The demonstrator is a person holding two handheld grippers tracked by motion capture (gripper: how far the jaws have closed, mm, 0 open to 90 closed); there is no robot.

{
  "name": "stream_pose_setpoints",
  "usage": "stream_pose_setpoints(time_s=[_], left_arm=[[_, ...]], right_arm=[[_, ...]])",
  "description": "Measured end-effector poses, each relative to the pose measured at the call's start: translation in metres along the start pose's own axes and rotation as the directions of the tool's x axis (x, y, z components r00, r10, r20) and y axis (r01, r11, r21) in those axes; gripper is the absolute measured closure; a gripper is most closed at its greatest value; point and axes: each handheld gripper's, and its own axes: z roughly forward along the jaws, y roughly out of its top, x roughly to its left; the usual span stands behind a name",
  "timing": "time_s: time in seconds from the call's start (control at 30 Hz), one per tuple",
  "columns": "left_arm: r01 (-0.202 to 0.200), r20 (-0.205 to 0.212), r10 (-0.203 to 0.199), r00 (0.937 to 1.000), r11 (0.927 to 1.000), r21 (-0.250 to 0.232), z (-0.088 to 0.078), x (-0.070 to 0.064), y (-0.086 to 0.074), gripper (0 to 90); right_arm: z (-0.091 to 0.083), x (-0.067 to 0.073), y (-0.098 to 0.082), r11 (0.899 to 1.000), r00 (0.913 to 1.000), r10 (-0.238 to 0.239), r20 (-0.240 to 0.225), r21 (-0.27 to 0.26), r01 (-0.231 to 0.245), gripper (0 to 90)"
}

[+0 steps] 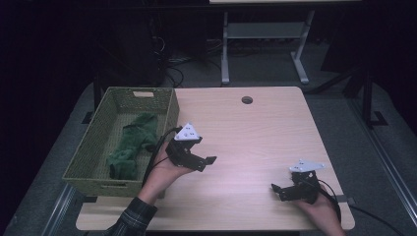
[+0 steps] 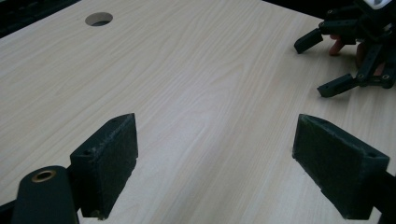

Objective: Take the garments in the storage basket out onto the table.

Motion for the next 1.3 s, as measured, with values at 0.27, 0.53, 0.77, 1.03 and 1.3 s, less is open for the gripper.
stream_pose_setpoints(time_s=[0.27, 0.53, 0.77, 1.03, 1.3], left_arm=[[0.007, 0.001, -0.007, 1.0, 0.9999, -0.008, -0.01, 0.012, 0.012, 14.0], [-0.003, -0.001, 0.003, 1.0, 1.0, -0.004, -0.022, 0.019, 0.014, 14.0], [-0.005, -0.033, 0.005, 0.9994, 1.0, 0.007, -0.036, 0.024, 0.007, 14.0], [0.016, -0.055, -0.015, 0.9984, 0.9996, 0.023, -0.047, 0.033, -0.001, 14.0], [0.039, -0.072, -0.038, 0.9967, 0.9991, 0.019, -0.062, 0.042, -0.007, 14.0]], right_arm=[[0.0, 0.0, 0.0, 1.0, 1.0, -0.001, 0.0, 0.001, 0.001, 0.3], [0.0, 0.0, 0.0, 1.0, 1.0, -0.001, 0.002, -0.001, 0.001, 0.3], [0.0, 0.0, 0.0, 1.0, 1.0, -0.001, 0.002, -0.001, 0.001, 0.3], [0.0, 0.0, 0.0, 1.0, 1.0, -0.001, 0.002, -0.001, 0.001, 0.3], [0.0, 0.0, 0.0, 1.0, 1.0, 0.0, 0.002, -0.001, 0.0, 0.3]])
